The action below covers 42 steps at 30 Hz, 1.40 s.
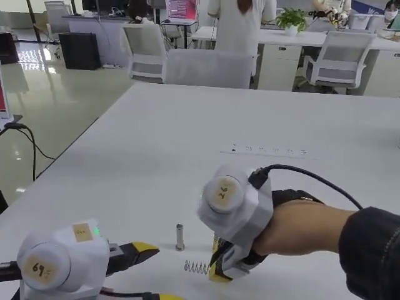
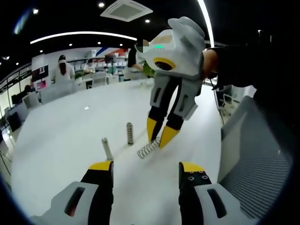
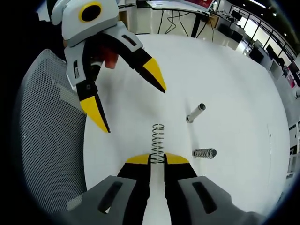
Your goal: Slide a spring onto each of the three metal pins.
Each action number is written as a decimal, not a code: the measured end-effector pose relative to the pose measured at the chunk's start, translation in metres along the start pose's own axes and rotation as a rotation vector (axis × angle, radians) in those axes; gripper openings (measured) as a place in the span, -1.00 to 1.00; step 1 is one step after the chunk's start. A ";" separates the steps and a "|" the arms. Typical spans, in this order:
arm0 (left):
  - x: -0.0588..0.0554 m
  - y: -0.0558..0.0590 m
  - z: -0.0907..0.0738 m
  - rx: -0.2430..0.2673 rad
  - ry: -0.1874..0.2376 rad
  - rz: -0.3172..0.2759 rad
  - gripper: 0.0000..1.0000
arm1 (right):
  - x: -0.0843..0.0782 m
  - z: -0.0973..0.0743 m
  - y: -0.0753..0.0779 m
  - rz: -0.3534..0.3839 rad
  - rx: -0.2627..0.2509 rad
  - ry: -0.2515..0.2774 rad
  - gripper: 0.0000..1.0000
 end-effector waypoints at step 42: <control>0.024 0.037 0.028 -0.255 0.023 0.107 -0.67 | -0.014 -0.031 -0.031 -0.124 0.119 0.013 -0.85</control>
Point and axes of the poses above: the centre of the closed fingertips' face, and the gripper's own axes: z roughly forward along the fingers, y roughly to its right, x roughly out of its top, the point moved 6 cm from there along -z, roughly backward along the fingers, and after that the axes turned 2 degrees about -y, right-handed, at the moved point
